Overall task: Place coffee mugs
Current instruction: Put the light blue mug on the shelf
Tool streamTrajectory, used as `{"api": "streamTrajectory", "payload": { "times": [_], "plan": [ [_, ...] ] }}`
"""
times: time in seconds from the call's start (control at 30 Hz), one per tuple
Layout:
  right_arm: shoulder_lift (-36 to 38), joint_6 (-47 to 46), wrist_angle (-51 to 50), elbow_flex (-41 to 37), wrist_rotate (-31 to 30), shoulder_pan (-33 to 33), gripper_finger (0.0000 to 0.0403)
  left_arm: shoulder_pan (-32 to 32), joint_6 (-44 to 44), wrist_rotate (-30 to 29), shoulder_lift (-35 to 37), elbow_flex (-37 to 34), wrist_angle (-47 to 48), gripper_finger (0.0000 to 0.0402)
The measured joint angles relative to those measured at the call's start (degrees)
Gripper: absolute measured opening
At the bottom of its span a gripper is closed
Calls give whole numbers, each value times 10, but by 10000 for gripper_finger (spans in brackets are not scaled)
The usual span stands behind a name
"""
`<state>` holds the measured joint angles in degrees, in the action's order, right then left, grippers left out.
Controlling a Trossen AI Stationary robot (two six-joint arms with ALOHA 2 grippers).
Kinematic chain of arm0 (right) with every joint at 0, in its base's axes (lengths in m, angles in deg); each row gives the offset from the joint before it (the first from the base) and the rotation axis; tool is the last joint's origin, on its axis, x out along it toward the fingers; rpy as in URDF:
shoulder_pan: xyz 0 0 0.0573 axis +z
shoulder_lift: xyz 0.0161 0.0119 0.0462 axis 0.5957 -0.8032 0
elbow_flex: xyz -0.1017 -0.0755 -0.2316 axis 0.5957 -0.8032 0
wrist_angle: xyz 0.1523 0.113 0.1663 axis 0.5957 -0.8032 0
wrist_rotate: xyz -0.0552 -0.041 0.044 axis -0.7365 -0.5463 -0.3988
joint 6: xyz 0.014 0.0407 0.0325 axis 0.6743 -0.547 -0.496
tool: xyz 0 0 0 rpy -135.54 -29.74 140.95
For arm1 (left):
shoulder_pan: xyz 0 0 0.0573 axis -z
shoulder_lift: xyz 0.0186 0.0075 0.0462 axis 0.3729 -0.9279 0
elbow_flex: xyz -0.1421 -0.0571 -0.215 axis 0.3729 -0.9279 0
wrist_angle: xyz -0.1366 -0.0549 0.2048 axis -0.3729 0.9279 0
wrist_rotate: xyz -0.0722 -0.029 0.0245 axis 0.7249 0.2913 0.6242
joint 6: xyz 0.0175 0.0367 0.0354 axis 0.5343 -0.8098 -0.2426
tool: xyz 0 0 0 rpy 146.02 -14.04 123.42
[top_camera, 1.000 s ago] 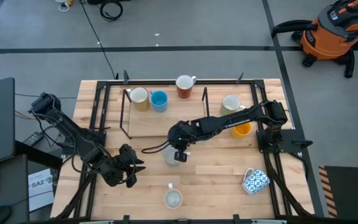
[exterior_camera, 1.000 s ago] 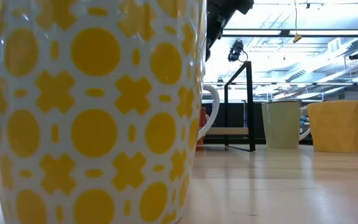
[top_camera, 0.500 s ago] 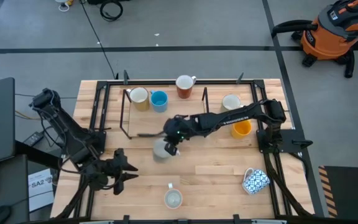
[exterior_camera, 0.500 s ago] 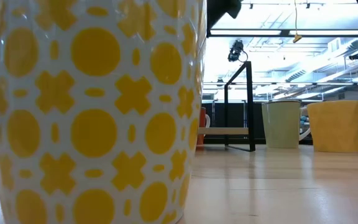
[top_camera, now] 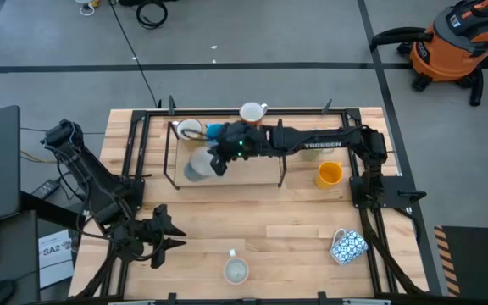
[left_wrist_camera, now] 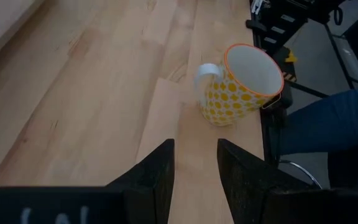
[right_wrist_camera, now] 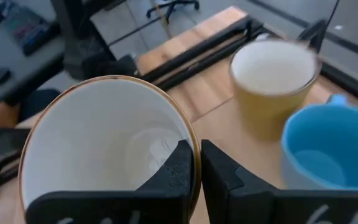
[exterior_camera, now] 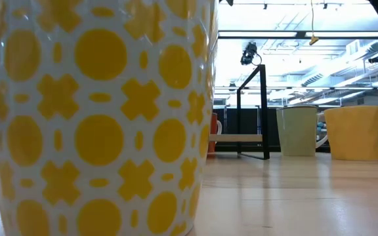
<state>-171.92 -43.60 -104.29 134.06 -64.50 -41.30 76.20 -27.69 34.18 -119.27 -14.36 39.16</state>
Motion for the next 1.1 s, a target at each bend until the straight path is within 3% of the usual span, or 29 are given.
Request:
{"api": "streamTrajectory", "payload": {
  "times": [0.43,1.1],
  "plan": [
    [-46,9,75,1,13,-26,23,0,-1,-2,0,0,-1,128],
    [-112,1,87,1,9,-30,23,-1,-1,-2,0,-1,-8,128]
  ]
}}
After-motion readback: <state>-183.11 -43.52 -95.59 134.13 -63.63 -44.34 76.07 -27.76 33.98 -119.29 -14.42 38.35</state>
